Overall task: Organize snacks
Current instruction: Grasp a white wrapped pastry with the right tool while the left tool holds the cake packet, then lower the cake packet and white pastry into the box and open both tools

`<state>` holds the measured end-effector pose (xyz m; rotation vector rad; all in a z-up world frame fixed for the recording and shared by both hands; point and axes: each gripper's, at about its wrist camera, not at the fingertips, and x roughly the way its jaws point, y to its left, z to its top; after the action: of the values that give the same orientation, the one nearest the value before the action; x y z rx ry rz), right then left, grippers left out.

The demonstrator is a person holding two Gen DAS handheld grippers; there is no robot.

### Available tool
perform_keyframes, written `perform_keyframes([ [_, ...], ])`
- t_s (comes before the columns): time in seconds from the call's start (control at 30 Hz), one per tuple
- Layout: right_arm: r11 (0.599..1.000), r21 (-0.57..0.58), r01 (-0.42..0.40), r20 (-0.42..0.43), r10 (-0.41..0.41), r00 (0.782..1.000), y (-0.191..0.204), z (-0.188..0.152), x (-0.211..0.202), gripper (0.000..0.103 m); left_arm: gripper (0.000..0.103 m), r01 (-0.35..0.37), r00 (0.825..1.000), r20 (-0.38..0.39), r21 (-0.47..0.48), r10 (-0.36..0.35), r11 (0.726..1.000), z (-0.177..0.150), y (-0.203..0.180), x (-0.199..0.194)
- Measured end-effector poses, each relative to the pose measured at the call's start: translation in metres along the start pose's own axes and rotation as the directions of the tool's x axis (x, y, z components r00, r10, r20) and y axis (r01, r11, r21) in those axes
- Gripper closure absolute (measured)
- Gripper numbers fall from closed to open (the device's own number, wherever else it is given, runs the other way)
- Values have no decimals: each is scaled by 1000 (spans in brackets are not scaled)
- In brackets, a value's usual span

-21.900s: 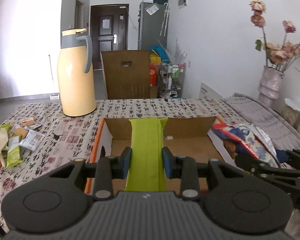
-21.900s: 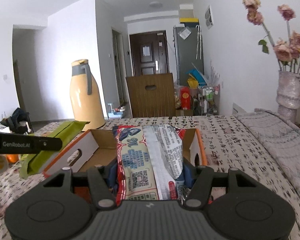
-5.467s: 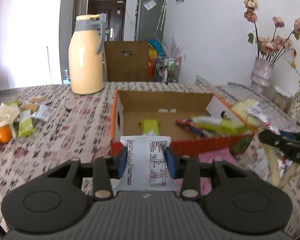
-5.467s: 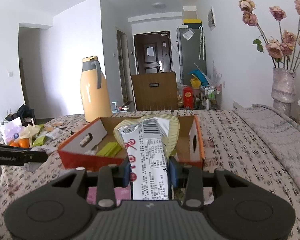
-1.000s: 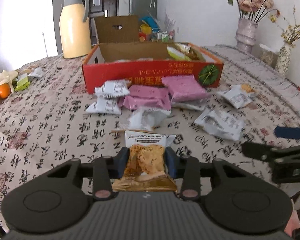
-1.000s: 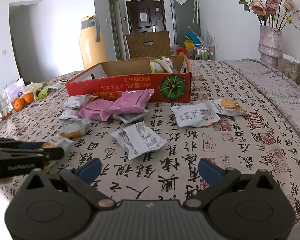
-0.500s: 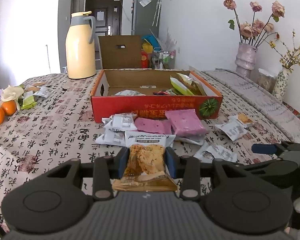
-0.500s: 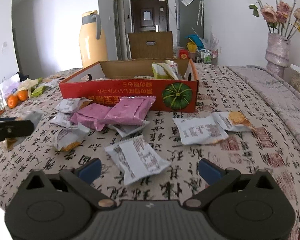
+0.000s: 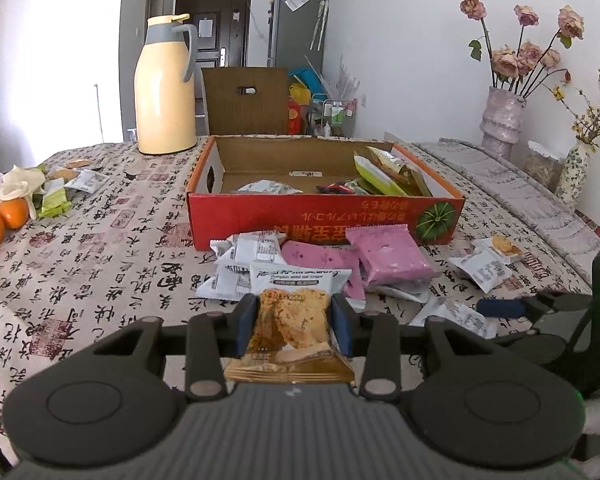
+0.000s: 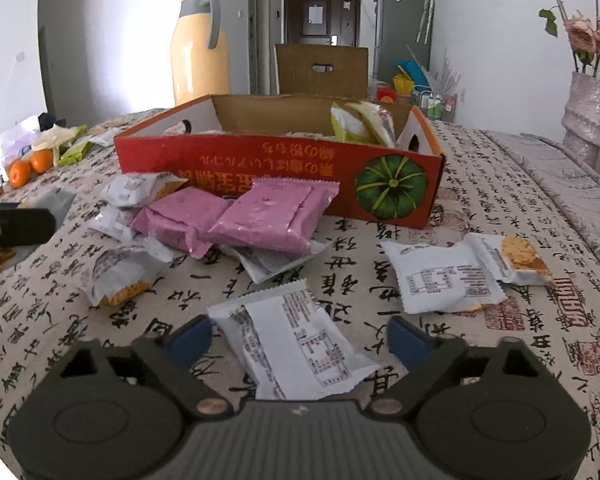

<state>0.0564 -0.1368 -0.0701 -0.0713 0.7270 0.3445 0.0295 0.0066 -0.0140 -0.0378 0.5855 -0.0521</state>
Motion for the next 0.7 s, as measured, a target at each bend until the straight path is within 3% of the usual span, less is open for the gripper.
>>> perform_keyframes([
  [0.1,1000,2,-16,12,16,1000,-1,-3,-1,26,63,2,1000,-5,-2,-2,1000,0,1,3],
  [0.2,1000,-3,-28,26,28,999,-2,-4,-5,57,63,7,1000,-1,1,-7,1000,0,1,4],
  [0.27,999,-9,-38,32,39,999,-1,-5,-8,63,63,9,1000,2,-1,-9,1000,1,2,4],
  [0.7,1000,5,-25,138,24,990,-2,-3,-40,63,63,8,999,42,1,-8,1000,18,5,5],
])
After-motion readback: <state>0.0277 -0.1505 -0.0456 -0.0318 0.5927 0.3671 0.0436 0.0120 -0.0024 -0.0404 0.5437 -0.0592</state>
